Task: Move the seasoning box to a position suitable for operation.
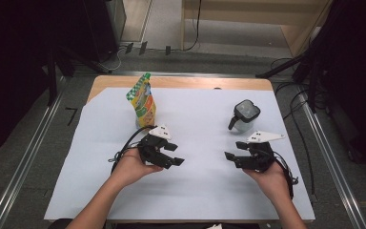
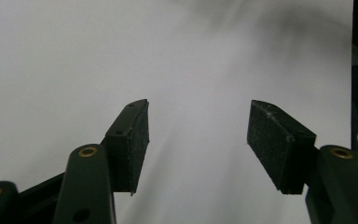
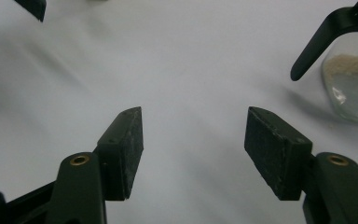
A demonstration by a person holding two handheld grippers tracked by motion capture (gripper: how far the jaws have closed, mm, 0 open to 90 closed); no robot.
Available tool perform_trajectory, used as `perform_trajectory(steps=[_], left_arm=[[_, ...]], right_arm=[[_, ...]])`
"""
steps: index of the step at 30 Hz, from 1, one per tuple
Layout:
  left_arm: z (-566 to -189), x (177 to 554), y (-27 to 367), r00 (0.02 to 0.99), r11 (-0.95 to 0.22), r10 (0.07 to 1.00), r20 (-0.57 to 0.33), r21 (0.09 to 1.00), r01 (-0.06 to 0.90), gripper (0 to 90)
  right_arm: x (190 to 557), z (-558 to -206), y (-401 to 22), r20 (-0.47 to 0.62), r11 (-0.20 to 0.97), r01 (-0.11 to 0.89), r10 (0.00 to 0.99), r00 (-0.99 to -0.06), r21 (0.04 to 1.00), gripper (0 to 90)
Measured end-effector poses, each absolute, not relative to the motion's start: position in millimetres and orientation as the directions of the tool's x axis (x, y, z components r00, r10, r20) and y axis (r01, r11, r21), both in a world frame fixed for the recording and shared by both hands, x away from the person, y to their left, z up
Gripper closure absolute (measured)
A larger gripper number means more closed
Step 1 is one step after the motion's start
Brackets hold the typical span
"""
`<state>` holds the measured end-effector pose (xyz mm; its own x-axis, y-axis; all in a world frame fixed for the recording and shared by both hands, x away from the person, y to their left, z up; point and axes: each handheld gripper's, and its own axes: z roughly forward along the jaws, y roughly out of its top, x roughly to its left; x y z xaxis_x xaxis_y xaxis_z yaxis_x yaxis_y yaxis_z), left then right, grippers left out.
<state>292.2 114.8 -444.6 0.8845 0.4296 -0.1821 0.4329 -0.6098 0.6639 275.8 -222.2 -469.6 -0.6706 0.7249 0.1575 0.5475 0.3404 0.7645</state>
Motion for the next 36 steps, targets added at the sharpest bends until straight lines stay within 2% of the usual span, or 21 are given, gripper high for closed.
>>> perform_trajectory(steps=[4,9,15,21,29,36], left_arm=[[-443,292,119,0.89,-0.607,0.425,-0.163,0.678,0.414,39.6],[-438,294,122,0.874,-0.569,0.438,-0.211,0.688,0.451,39.1],[-431,294,126,0.88,-0.565,0.429,-0.202,0.7,0.436,37.1],[-428,295,132,0.87,-0.547,0.447,-0.207,0.707,0.449,36.2],[-425,293,135,0.868,-0.571,0.467,-0.17,0.691,0.443,34.8],[-423,290,137,0.863,-0.554,0.472,-0.181,0.7,0.45,34.8]], right_arm=[[277,-471,-222,0.159,0.346,0.553,0.725,-0.67,0.758,37.6],[276,-469,-223,0.158,0.337,0.541,0.721,-0.674,0.77,36.4],[274,-464,-226,0.15,0.335,0.524,0.716,-0.682,0.783,36.4],[276,-459,-234,0.131,0.333,0.521,0.734,-0.666,0.786,36.1],[280,-454,-255,0.145,0.289,0.535,0.764,-0.629,0.794,36.1],[296,-454,-264,0.153,0.26,0.539,0.781,-0.605,0.801,36.2]])
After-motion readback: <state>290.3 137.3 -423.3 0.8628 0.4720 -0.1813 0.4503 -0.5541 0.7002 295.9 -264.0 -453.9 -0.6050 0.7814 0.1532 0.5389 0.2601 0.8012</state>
